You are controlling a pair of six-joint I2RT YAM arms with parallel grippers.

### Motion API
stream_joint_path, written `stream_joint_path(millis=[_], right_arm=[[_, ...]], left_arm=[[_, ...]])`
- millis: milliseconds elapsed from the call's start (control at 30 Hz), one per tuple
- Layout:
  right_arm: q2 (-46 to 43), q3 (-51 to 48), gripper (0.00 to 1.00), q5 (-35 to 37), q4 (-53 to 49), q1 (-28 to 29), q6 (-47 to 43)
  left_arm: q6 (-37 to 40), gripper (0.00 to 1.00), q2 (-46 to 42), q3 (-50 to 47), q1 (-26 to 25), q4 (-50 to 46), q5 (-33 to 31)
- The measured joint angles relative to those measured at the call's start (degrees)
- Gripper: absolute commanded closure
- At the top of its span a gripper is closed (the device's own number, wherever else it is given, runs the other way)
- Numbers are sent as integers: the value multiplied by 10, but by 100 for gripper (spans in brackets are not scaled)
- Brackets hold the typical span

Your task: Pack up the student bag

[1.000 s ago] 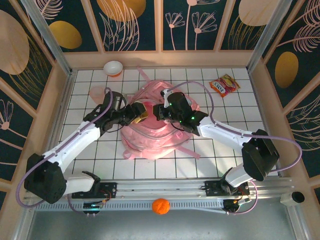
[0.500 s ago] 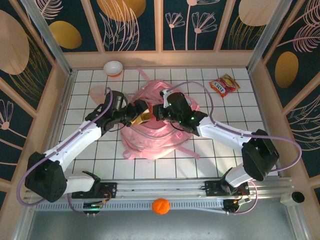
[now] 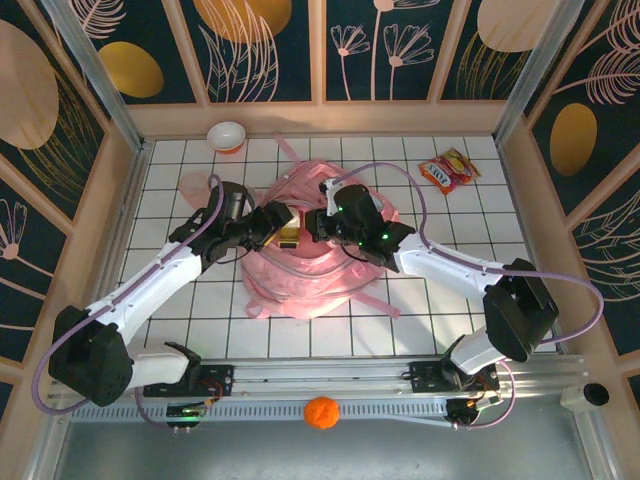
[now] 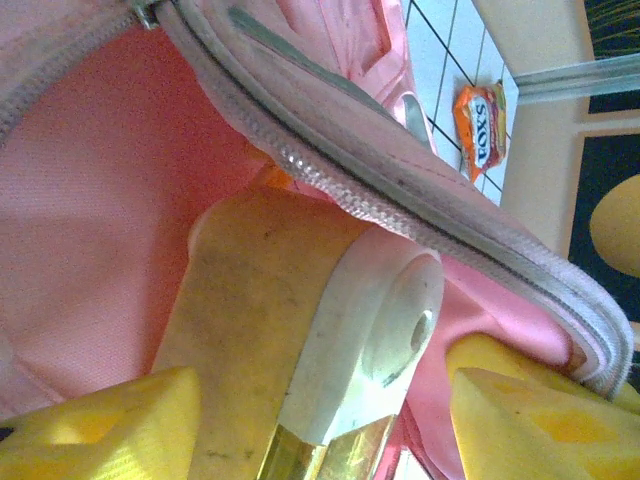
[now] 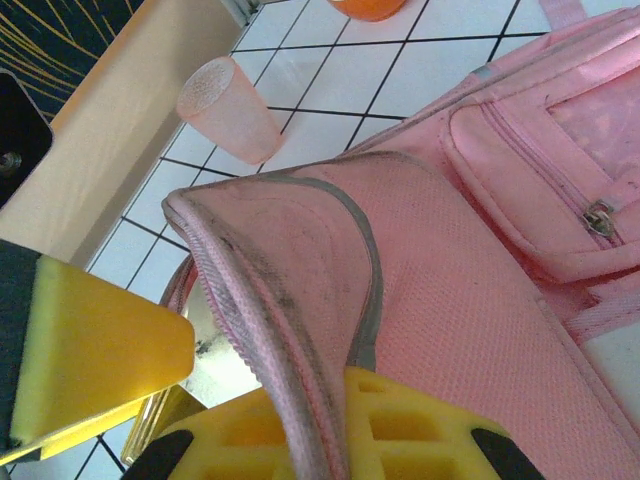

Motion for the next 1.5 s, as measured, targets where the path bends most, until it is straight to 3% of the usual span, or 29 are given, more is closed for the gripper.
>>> stream_joint_path(millis=[233,367,633,867,1133,1500], right_arm=[[0,0,100,-20,0,0,-4],[0,0,100,-24,0,-2,-7],[0,0,100,-12,-18,-6,-18],[-2,0,100,-16,-21,0,-31],[-10,0,100,-12,-32,1,-32],[-17,0,100,-14,-41,0,-31]], left_arm=[[29,15,4,2,-12,-14,-9],[82,15,32,48,-34,-57,-39],[144,25,65,85,-60,-82,-100],[168,45,82,71,-71,-87,-141],[148,52,34,14,-68,-49,-151],[115,50,-54,-92,-15,28,-97]])
